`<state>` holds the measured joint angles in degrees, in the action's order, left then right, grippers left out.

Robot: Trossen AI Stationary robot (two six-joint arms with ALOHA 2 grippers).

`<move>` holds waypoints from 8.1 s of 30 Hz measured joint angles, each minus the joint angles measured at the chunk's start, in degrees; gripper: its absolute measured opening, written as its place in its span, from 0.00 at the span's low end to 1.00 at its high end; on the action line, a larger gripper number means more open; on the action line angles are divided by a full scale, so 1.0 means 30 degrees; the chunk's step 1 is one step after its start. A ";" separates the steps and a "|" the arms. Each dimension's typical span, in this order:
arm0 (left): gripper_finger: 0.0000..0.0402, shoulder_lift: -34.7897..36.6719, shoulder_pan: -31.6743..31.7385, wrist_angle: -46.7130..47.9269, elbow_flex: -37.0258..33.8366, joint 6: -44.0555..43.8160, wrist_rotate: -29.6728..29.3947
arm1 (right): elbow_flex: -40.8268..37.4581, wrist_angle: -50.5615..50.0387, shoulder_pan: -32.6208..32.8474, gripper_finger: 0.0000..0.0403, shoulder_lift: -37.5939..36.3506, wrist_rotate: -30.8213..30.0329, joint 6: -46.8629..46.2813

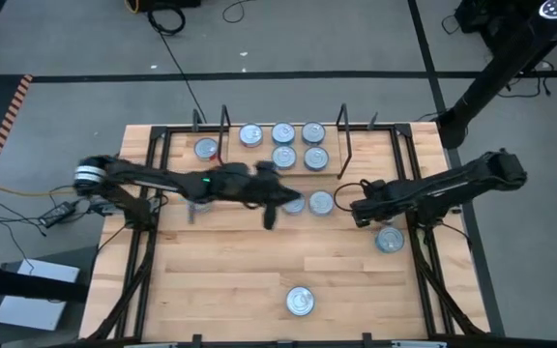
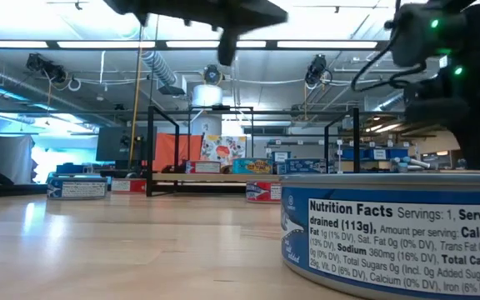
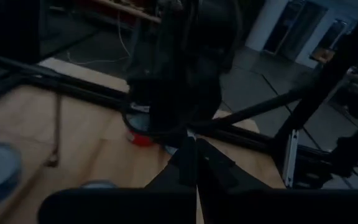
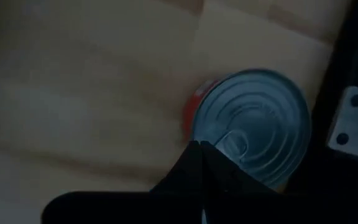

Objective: Stack canned seafood by type on shelf
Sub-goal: Put the red tuna can on the shelf

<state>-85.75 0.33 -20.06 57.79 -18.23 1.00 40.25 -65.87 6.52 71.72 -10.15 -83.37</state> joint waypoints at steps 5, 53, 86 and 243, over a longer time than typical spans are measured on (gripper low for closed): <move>0.00 0.2908 0.0400 0.0299 -0.1918 -0.0002 -0.0020 | 0.0000 -0.0375 -0.0238 0.00 0.1731 -0.1235 -0.1802; 0.00 0.5979 0.0082 -0.2576 -0.6912 -0.1477 0.2032 | 0.7679 1.1121 0.4687 0.03 0.6266 0.0096 0.6524; 0.00 0.5979 -0.0275 -0.1342 -0.7142 -0.0759 0.1899 | 0.9719 0.7579 0.6513 0.91 0.9451 -0.0182 1.3772; 0.01 0.5964 -0.0399 0.0140 -0.7135 -0.1554 -0.0665 | 1.1767 1.2613 0.1222 0.01 1.1024 1.4860 1.7257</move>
<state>-67.85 -0.86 -19.64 36.38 -22.90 -0.99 75.55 -28.03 10.18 104.79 34.43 -31.60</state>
